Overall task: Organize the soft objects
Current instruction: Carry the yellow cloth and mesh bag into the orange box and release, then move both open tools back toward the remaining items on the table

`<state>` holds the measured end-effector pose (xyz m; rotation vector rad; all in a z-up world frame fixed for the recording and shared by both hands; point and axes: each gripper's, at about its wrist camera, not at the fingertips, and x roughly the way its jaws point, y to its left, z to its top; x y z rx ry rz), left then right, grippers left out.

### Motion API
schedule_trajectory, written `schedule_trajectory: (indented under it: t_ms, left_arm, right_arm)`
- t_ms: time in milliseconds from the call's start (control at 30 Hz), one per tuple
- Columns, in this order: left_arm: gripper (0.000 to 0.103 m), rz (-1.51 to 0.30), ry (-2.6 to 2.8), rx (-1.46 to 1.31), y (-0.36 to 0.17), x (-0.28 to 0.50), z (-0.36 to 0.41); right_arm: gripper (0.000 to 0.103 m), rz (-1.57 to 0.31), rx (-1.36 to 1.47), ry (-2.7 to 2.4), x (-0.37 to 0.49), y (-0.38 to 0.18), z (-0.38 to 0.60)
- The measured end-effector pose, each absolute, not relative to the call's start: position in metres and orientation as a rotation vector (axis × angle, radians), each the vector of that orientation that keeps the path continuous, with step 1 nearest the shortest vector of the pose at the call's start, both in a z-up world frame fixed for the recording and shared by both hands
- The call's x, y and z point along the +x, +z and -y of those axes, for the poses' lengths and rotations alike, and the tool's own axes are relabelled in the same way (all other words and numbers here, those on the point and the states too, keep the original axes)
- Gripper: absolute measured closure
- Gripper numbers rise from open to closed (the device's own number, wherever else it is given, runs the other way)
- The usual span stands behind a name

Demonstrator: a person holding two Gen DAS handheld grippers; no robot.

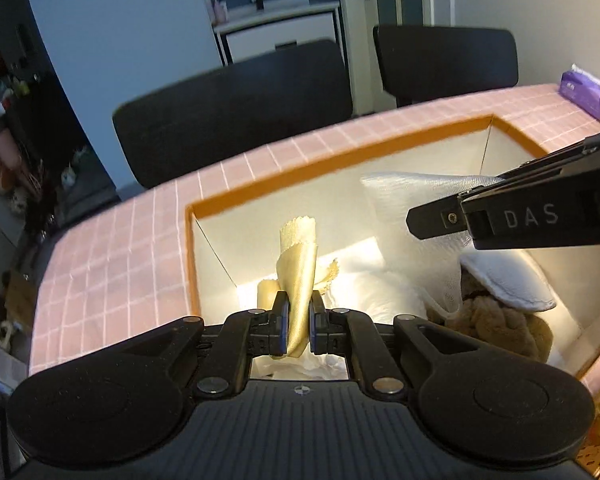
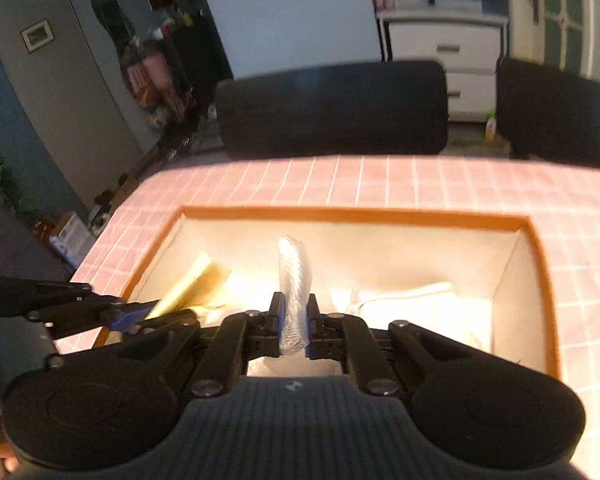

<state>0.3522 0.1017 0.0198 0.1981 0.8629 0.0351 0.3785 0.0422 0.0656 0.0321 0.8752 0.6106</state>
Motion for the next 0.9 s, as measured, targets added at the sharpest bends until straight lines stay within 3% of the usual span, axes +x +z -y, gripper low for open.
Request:
schedule_trajectory:
  t_ms: [133,233,367,500,900]
  left_arm:
    - [0.086,-0.864,0.058,0.226,0.019,0.347,-0.096]
    - [0.074,-0.846,0.07,0.234,0.024,0.341,-0.097]
    - [0.057,-0.806,0.071,0.221,0.036,0.337,-0.097]
    - [0.056,-0.779,0.058,0.196,0.048,0.327,-0.096]
    - [0.056,-0.66,0.02,0.206,0.081,0.273,-0.088]
  right_arm:
    - [0.086,-0.898,0.022,0.591,0.379,0.061,-0.042]
    - [0.081,-0.892,0.015,0.59,0.378,0.065,-0.043]
    - [0.064,-0.872,0.023,0.586,0.379,0.07,-0.04]
    - [0.054,-0.852,0.045,0.59,0.371,0.078,-0.035]
    - [0.047,-0.758,0.099,0.615,0.312,0.11,-0.004]
